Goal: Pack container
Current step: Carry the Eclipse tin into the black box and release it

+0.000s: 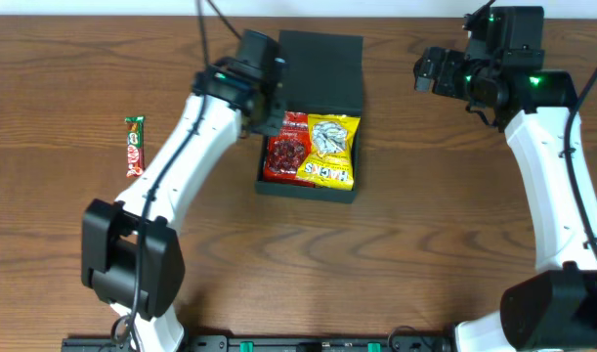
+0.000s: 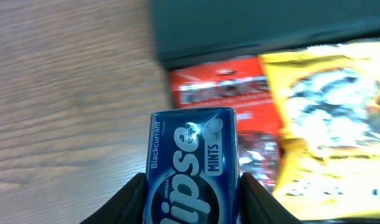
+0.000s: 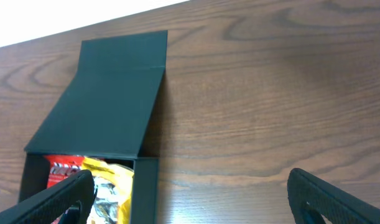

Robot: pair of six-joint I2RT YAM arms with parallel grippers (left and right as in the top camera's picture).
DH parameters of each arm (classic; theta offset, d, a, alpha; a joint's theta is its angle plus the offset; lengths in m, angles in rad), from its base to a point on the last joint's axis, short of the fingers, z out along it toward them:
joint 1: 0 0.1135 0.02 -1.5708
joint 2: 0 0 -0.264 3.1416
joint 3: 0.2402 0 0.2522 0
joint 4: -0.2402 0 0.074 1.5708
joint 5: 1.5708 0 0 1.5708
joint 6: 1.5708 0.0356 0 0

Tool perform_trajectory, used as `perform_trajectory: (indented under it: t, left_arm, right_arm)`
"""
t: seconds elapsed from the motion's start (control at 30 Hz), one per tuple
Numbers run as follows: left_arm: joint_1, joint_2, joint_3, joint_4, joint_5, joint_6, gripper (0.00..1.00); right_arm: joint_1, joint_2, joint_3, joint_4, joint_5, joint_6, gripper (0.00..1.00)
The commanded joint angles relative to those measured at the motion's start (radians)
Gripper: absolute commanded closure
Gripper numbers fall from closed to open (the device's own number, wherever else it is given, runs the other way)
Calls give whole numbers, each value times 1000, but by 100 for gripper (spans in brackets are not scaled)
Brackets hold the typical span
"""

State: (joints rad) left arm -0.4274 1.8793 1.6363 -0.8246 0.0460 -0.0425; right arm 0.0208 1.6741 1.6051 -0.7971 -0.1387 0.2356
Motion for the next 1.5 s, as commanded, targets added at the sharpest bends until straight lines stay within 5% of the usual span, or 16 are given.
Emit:
perform_trajectory:
  t: [0.0,0.23,1.0,1.03,1.17,1.33,1.47]
  left_arm:
    - [-64,2,-15,18,-117,-34,94]
    - [-116,15,-140,164,-177,-173,94]
    - [-108,26,-312,460,-266,-110,94]
    - [-108,29,-312,460,-266,-110,89]
    - [-107,28,-311,464,-266,-96,34]
    - [-108,18,-298,470,-267,-55,20]
    - [-108,-17,-262,470,-268,-31,18]
  right_arm:
    - [-7,1,-2,-11,0,-52,1]
    - [-7,1,-2,-40,0,-58,1]
    - [-6,2,-2,-69,-1,-57,2]
    - [-6,1,-2,-69,-1,-56,2]
    - [-6,1,-2,-71,-11,-49,2]
    - [-6,1,-2,-70,-12,-49,2]
    - [-6,1,-2,-70,-12,-49,2]
